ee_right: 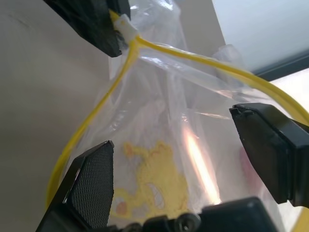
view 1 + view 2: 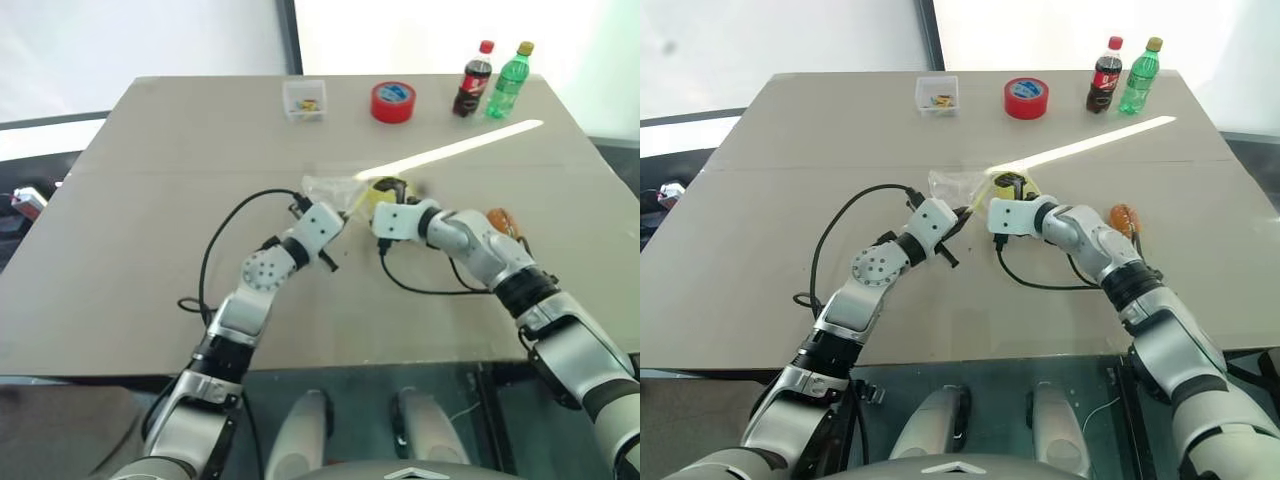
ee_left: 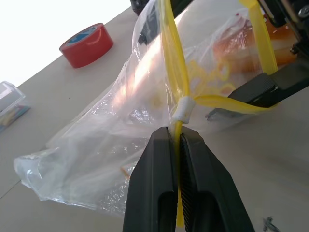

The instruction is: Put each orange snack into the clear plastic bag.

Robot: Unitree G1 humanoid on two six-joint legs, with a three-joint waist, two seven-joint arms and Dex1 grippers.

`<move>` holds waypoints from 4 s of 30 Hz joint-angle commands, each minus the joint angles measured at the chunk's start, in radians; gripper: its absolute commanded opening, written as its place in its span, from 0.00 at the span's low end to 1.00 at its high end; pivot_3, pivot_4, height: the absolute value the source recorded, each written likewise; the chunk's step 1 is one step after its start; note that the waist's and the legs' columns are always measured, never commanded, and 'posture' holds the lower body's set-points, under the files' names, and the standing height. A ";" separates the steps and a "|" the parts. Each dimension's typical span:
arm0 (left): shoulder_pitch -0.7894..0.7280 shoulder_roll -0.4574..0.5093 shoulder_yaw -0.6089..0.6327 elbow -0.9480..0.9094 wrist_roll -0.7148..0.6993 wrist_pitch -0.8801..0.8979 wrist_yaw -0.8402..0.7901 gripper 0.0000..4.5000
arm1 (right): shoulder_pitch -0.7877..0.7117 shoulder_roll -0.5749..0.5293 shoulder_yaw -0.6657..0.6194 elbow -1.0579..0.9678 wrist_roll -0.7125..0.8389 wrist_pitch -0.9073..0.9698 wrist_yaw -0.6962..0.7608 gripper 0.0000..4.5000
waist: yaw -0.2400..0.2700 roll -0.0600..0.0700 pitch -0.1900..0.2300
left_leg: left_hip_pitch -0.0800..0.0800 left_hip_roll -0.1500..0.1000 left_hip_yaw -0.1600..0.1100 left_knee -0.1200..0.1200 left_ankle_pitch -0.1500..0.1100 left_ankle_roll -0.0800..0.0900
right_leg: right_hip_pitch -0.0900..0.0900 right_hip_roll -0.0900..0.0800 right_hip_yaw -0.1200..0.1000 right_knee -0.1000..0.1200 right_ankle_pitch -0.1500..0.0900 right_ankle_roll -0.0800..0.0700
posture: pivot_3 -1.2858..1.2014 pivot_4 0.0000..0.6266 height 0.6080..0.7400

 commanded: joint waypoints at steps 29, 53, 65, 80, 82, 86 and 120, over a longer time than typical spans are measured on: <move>0.018 0.037 0.043 -0.047 0.007 0.014 0.028 0.00 | 0.291 0.156 -0.495 -0.277 0.731 0.736 0.193 0.94 | 0.000 0.000 0.000 | 0.000 0.000 0.001 0.001 0.000 0.000 | 0.001 0.000 0.000 0.000 0.000 0.000 | 0.52 0.24 1.00; 0.023 0.020 0.021 -0.049 0.016 0.002 0.016 0.00 | 0.368 0.039 -0.478 -0.608 0.956 0.918 0.419 0.01 | -0.002 0.000 0.000 | 0.000 0.001 0.000 0.001 0.000 0.000 | 0.001 0.000 0.000 0.000 0.000 0.001 | 0.52 0.24 1.00; 0.036 -0.004 0.000 -0.093 0.019 0.005 0.007 0.00 | 0.268 0.061 -0.411 -0.441 0.881 0.893 0.402 0.01 | 0.005 0.000 0.000 | -0.001 0.000 0.000 0.002 0.000 0.000 | 0.001 0.000 0.000 -0.001 0.000 0.000 | 0.52 0.24 1.00; 0.038 -0.005 -0.013 -0.094 0.011 -0.027 -0.018 0.00 | 0.220 0.072 -0.412 -0.381 0.860 0.874 0.394 0.01 | 0.001 0.000 0.000 | -0.001 0.000 0.001 0.002 0.000 0.000 | 0.001 0.000 0.000 0.000 0.000 0.001 | 0.52 0.24 1.00; 0.033 -0.003 -0.019 -0.091 0.009 -0.044 -0.034 0.00 | 0.205 0.074 -0.408 -0.357 0.853 0.869 0.394 0.01 | 0.001 0.000 0.000 | -0.001 0.000 0.000 0.002 0.000 0.000 | 0.001 0.000 0.000 0.000 0.000 0.001 | 0.52 0.24 1.00; 0.023 0.005 -0.022 -0.076 0.012 -0.076 -0.059 0.00 | 0.182 0.082 -0.399 -0.324 0.847 0.872 0.408 0.01 | 0.002 0.000 0.000 | -0.001 0.000 0.000 0.002 0.000 0.000 | 0.001 0.000 0.000 0.000 0.000 0.001 | 0.52 0.24 1.00; 0.006 0.003 -0.021 -0.006 0.031 -0.097 -0.054 0.00 | 0.076 0.159 -0.430 -0.242 0.836 0.897 0.357 0.64 | 0.000 0.000 0.000 | -0.001 0.000 0.000 0.002 0.000 0.000 | 0.001 0.000 0.000 0.000 0.000 0.000 | 0.52 0.24 1.00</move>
